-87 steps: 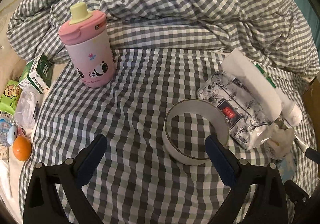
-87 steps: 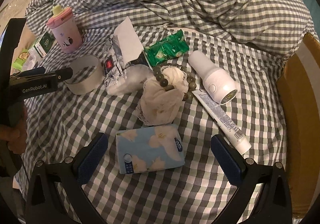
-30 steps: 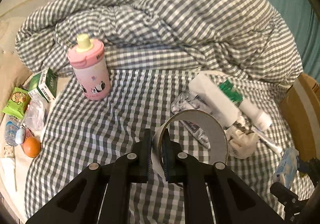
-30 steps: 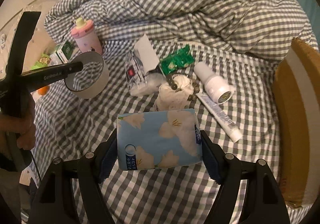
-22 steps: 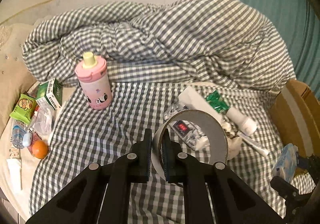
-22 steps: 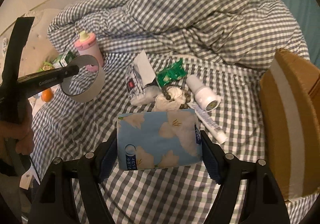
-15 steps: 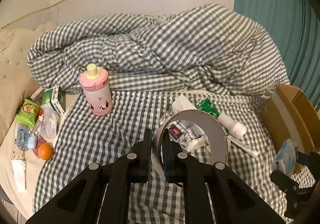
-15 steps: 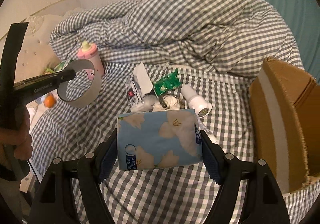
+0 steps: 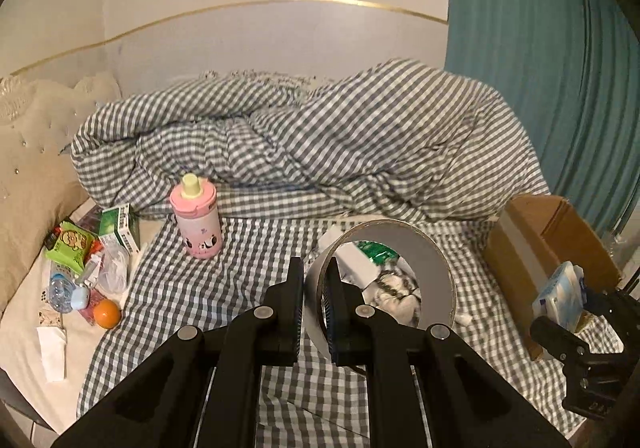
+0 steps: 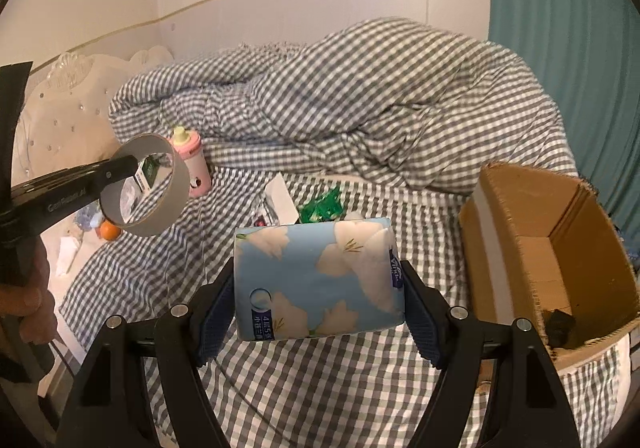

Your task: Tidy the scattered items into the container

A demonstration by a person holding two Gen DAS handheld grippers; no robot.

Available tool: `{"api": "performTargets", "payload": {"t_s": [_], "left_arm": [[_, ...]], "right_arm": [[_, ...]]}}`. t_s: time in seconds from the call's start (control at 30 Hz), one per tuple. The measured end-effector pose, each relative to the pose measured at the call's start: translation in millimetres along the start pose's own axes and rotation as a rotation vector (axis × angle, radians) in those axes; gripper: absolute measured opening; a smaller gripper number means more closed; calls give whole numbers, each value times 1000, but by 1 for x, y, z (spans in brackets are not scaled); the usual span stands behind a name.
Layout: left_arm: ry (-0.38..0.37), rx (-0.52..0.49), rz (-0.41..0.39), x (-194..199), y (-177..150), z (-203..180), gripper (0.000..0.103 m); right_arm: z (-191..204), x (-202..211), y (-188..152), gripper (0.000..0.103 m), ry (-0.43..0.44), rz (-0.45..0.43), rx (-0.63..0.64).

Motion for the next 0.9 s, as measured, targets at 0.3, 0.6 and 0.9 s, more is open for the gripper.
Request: {"api": "performTargets", "payload": {"t_s": [0.3,0.6,0.9], "left_arm": [[-18,-30,-72,44,5,-23,10],[-57,-54,-127,79,7,-51,10],[-105,-82,-167,102,8,-83,10]], "right_arm": [[-11,44,3,75,-39,-84,-19],[-27,89,5,75,-84,-158,-32],[-54,129,-1,75,-145,-209,-74]]}}
Point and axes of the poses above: each gripper's, at about its wrist camera, not at the fingertips, and x roughly against the way its jaws point, z to its left, y to its top, the point moved 4 cm from there along -x, roughly the way its jaws point, and after that the axes turned 5 degrees about z, right-handed, at the moved point
